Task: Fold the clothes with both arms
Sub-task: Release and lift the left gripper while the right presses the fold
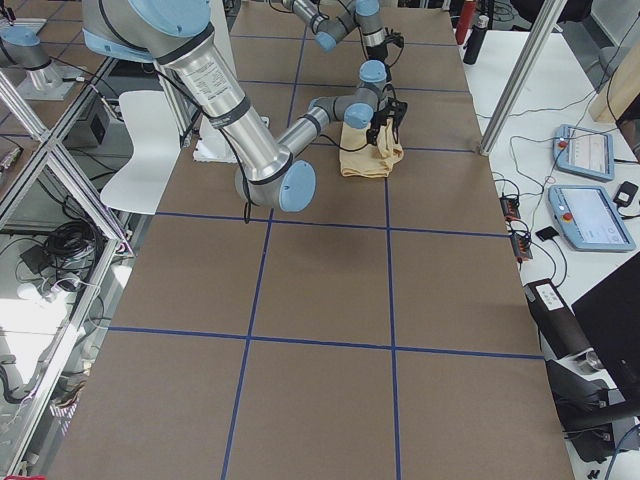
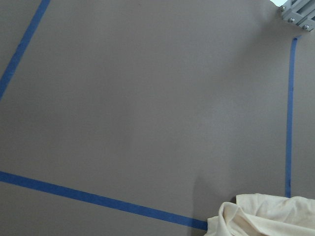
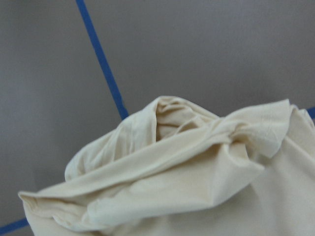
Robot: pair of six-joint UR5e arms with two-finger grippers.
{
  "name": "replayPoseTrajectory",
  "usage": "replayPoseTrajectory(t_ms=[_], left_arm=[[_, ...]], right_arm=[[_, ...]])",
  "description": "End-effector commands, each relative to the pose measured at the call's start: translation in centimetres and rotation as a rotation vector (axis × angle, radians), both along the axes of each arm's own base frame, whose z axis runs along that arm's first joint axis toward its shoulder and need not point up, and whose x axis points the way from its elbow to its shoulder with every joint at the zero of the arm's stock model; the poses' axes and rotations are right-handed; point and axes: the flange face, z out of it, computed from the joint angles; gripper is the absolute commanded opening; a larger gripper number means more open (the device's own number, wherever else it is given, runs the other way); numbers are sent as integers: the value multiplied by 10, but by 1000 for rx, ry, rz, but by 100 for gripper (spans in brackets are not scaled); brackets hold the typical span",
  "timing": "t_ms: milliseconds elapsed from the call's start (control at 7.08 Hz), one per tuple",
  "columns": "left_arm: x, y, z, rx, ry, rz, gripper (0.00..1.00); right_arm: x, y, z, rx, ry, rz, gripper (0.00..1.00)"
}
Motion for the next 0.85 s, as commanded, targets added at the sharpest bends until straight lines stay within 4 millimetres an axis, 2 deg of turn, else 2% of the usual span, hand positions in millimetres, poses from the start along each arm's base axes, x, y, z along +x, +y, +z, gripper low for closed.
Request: replayPoseTrajectory(t_ms=[0, 141, 283, 424, 565, 706], left_arm=[[-8, 3, 10, 5, -16, 6, 100], [-8, 3, 13, 2, -20, 5, 100], [-9, 4, 19, -3, -26, 5, 100], [-9, 4, 20, -4, -26, 3, 100], [-10, 4, 20, -3, -25, 3, 100], [-9, 4, 20, -4, -26, 3, 100]], right_arm=[[-25, 11, -3, 174, 117, -104, 99], [-34, -5, 4, 231, 177, -122, 99], [-47, -31, 9, 241, 228, -131, 99], [-60, -56, -1, 256, 264, -139, 99], [-58, -79, 4, 263, 256, -113, 99], [-45, -119, 19, 292, 248, -78, 99]])
